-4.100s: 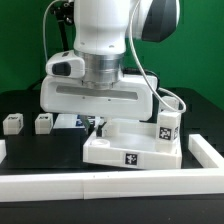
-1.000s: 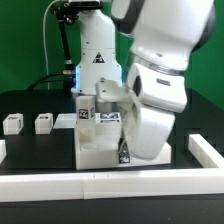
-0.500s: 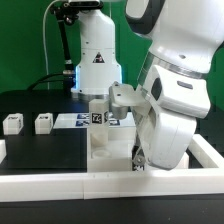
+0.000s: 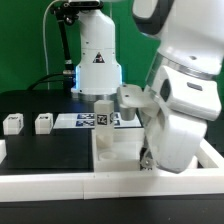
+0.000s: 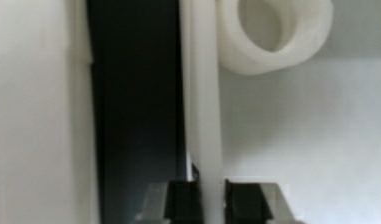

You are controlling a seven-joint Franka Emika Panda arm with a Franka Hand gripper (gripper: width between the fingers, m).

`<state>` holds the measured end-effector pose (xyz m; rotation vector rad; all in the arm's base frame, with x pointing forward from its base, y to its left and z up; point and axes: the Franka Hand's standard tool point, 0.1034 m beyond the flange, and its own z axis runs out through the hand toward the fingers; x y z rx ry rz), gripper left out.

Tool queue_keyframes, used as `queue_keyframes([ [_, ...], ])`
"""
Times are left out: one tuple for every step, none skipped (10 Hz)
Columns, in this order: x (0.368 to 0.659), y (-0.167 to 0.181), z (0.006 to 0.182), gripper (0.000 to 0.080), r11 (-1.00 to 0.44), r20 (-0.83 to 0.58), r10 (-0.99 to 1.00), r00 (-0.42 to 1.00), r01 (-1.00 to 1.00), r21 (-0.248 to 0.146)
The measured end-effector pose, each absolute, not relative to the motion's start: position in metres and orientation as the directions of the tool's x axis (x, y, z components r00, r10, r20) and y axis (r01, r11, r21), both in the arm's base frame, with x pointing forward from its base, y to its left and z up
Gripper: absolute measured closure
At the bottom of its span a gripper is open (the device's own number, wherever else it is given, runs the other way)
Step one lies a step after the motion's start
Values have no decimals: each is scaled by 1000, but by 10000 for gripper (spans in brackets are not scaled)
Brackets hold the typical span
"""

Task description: Assemble square table

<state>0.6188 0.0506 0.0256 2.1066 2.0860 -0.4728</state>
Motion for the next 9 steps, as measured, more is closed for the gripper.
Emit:
queue_keyframes([
  [624, 56, 26, 736, -27, -316, 949, -11, 993, -118],
  [630, 59, 29, 736, -28, -319, 948, -12, 992, -121],
  [633, 62, 31, 736, -31, -321, 947, -11, 992, -124],
  [633, 65, 31, 736, -37, -322, 947, -6, 991, -126],
  [633, 66, 31, 736, -44, -326, 945, -1, 990, -131],
  [633, 66, 32, 736, -49, -327, 945, 4, 990, -129],
  [630, 64, 30, 732, -54, -331, 944, 4, 988, -142],
  [624, 62, 30, 732, -60, -338, 941, 2, 985, -163],
  [619, 61, 31, 505, -67, -346, 938, 0, 981, -184],
])
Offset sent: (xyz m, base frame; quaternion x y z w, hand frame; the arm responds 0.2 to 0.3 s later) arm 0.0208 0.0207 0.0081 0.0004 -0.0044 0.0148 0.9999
